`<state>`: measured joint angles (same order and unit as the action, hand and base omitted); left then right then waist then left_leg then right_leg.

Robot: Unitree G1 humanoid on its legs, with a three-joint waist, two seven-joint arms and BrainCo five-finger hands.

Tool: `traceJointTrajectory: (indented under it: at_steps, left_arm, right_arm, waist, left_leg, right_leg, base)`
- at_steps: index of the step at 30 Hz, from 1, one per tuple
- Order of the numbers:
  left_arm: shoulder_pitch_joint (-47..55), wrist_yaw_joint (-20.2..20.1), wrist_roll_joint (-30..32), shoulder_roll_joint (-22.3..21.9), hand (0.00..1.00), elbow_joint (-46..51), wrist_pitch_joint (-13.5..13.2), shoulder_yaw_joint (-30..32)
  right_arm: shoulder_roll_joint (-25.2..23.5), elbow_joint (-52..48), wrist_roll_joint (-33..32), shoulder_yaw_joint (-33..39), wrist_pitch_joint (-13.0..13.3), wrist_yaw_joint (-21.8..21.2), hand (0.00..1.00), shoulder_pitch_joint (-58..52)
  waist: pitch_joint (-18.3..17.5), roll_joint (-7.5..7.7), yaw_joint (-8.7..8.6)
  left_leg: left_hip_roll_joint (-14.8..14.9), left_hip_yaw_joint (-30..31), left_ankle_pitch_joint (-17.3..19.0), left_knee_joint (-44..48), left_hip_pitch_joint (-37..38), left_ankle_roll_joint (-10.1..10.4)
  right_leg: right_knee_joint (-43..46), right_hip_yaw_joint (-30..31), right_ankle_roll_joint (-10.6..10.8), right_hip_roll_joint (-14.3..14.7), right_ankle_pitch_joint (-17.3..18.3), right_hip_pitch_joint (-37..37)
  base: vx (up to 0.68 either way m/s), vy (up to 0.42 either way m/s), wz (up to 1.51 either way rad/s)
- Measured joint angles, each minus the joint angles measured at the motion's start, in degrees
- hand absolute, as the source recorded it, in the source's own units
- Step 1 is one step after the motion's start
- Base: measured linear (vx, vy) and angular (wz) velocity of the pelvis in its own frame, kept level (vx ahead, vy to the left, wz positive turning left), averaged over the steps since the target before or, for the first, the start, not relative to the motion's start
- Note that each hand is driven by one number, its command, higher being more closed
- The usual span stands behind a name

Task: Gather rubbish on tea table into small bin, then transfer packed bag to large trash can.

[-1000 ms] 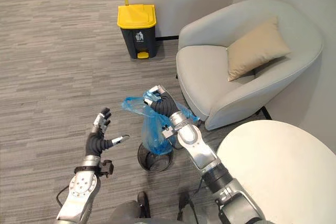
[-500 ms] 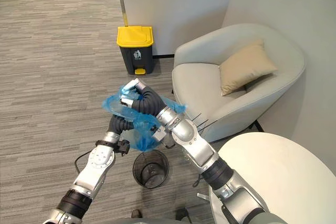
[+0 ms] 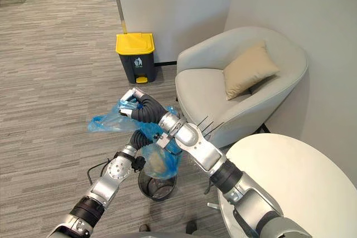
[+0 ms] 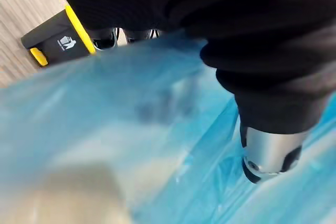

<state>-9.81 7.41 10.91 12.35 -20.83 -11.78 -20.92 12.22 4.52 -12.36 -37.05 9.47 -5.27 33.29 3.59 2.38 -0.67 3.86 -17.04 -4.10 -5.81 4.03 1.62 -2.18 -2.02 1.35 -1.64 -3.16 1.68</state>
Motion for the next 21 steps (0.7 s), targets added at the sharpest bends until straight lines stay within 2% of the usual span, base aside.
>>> traceJointTrajectory:
  at_steps: [1, 2, 7, 11, 17, 21]
  left_arm:
    - [0.0, 0.0, 0.0, -0.2, 1.0, -0.2, 0.0, -0.1]
    - [0.1, 0.2, -0.2, -0.4, 1.0, -0.2, 0.0, -0.1]
    - [0.4, 0.8, -2.8, -2.0, 1.0, -0.2, 0.1, -0.1]
    - [3.0, 2.8, -6.5, -2.9, 1.0, 0.2, 0.1, 1.1]
    - [11.2, 4.4, -11.4, -4.3, 1.0, 6.9, 0.1, 10.5]
    - [15.5, 5.4, -12.6, -4.3, 1.0, 7.5, 0.1, 19.0]
  right_arm:
    - [-0.2, 0.5, 0.5, 0.0, 0.0, 0.2, 1.0, 0.1]
    - [-0.6, 1.2, 1.8, 0.0, 0.0, 0.4, 0.0, 0.1]
    - [-1.8, 2.5, 6.9, 0.0, 0.2, 1.5, 0.0, 0.1]
    - [-2.2, 4.3, 12.4, 0.2, 0.4, 1.6, 0.0, -0.7]
    - [-0.3, 0.6, 20.4, 3.6, 1.2, 2.9, 0.0, -13.7]
    - [2.2, -4.5, 24.2, 11.7, 1.7, 4.5, 0.0, -22.9]
  waist:
    - [0.0, 0.0, 0.0]
    - [0.0, 0.0, -0.08]
    - [0.0, -0.02, 0.0]
    - [0.0, -0.03, -0.02]
    - [0.0, -0.05, 0.19]
    - [0.1, -0.17, 0.15]
  left_leg:
    - [0.0, 0.2, -0.1, 0.1, -0.1, 0.0]
    - [-0.1, 0.4, -0.2, 0.2, -0.2, -0.1]
    - [-0.1, 1.6, -0.5, 0.3, -0.5, -0.1]
    - [-0.1, 2.1, -0.7, 0.3, -0.6, -0.2]
    - [-0.1, 2.3, -0.6, 0.3, -0.5, -0.2]
    - [-0.6, 1.6, -0.4, -0.1, -0.8, 0.0]
  right_leg:
    - [0.0, -0.1, 0.0, 0.0, 0.0, 0.0]
    - [0.0, -0.3, 0.0, 0.0, 0.0, 0.0]
    - [-0.1, -1.0, 0.0, 0.0, 0.0, 0.1]
    - [0.0, -1.2, 0.0, 0.0, 0.0, 0.1]
    - [0.3, -1.2, 0.0, 0.0, 0.0, 0.2]
    - [1.4, -0.5, 0.5, -0.1, 0.4, -1.1]
  base:
    - [0.01, -0.001, 0.06]
    - [0.02, -0.003, 0.09]
    - [0.01, -0.006, 0.09]
    - [-0.01, -0.001, 0.02]
    - [0.0, 0.0, 0.0]
    - [-0.03, 0.02, -0.08]
